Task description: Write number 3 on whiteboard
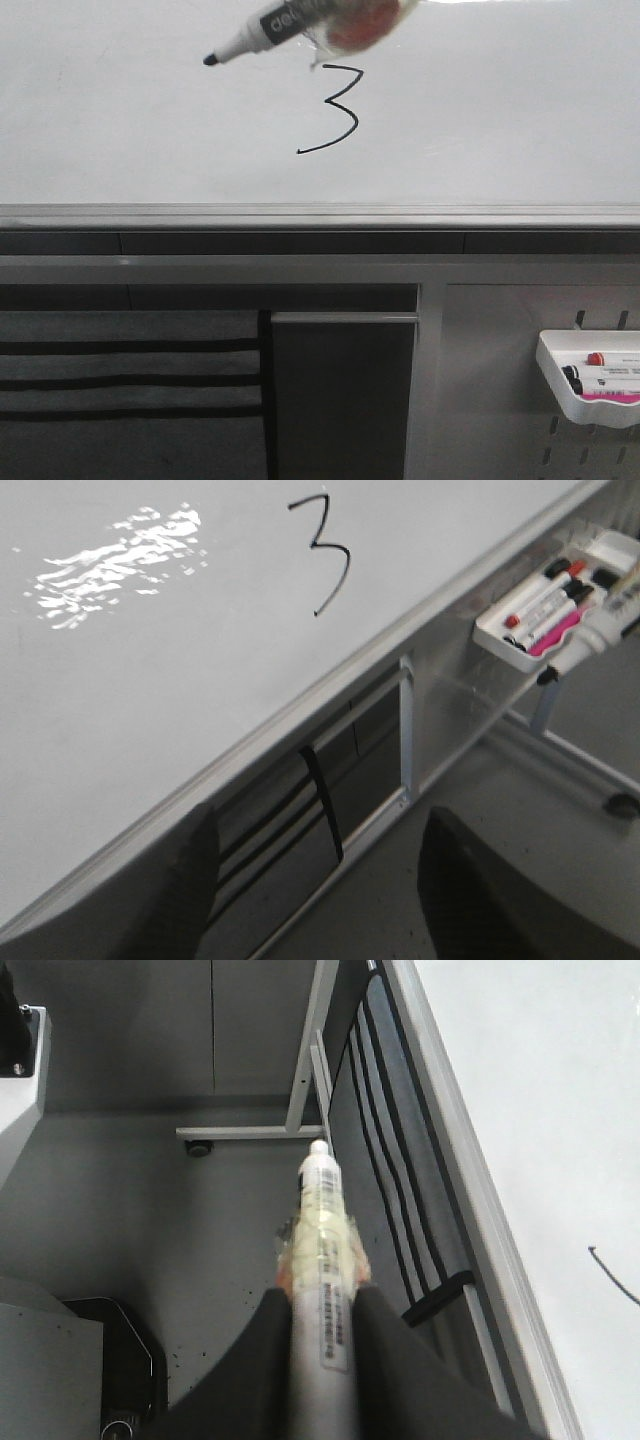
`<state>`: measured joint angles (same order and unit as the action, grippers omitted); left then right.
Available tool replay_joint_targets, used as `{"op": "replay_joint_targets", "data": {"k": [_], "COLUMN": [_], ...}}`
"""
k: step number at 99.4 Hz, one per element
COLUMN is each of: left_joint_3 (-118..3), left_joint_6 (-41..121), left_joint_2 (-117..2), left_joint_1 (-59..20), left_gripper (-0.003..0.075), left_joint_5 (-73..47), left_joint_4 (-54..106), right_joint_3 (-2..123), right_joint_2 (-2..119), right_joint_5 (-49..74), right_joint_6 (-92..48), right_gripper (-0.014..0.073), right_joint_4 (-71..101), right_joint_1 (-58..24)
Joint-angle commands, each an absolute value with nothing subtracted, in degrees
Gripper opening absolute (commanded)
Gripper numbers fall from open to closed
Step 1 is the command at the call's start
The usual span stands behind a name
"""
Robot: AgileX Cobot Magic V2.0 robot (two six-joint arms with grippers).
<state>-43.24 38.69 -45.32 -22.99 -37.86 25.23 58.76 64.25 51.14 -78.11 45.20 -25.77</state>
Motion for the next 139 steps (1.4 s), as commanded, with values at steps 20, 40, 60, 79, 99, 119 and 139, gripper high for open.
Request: {"op": "replay_joint_targets", "data": {"k": [20, 40, 60, 79, 99, 119, 139], "left_joint_3": [-55.0, -59.7, -61.6, -63.5, -64.0, -64.0, -64.0], "left_joint_6": [52.7, 58.7, 59.3, 59.8, 60.2, 60.2, 60.2], "left_joint_2": [-56.5, -62.8, -69.0, -71.1, -71.0, -70.8, -70.8], "left_joint_1": [-26.6, -33.3, -37.2, -37.3, -37.3, -37.3, -37.3], "left_gripper": [0.0408, 0.0408, 0.0408, 0.0408, 0.0393, 0.0241, 0.0130], "left_joint_5": [-48.2, -48.8, -48.8, -49.0, -49.5, -50.2, -50.6], "left_joint_4": [34.1, 33.5, 32.1, 31.9, 30.8, 30.9, 31.1], "right_joint_3": [64.5, 66.0, 66.0, 66.0, 66.0, 66.0, 66.0], "right_joint_2": [67.7, 70.3, 70.4, 70.4, 70.4, 70.4, 70.4], "right_joint_5": [50.5, 49.9, 49.2, 49.5, 49.5, 49.2, 49.2], "right_joint_6": [-78.9, -78.8, -78.8, -78.8, -78.8, -78.8, -78.8], "right_gripper": [0.0048, 0.0048, 0.0048, 0.0048, 0.0048, 0.0048, 0.0048], "right_joint_4": [45.3, 45.0, 45.0, 45.0, 45.0, 45.0, 45.0], "right_joint_1": [-31.2, -31.8, -31.9, -31.9, -31.9, -31.9, -31.9]}}
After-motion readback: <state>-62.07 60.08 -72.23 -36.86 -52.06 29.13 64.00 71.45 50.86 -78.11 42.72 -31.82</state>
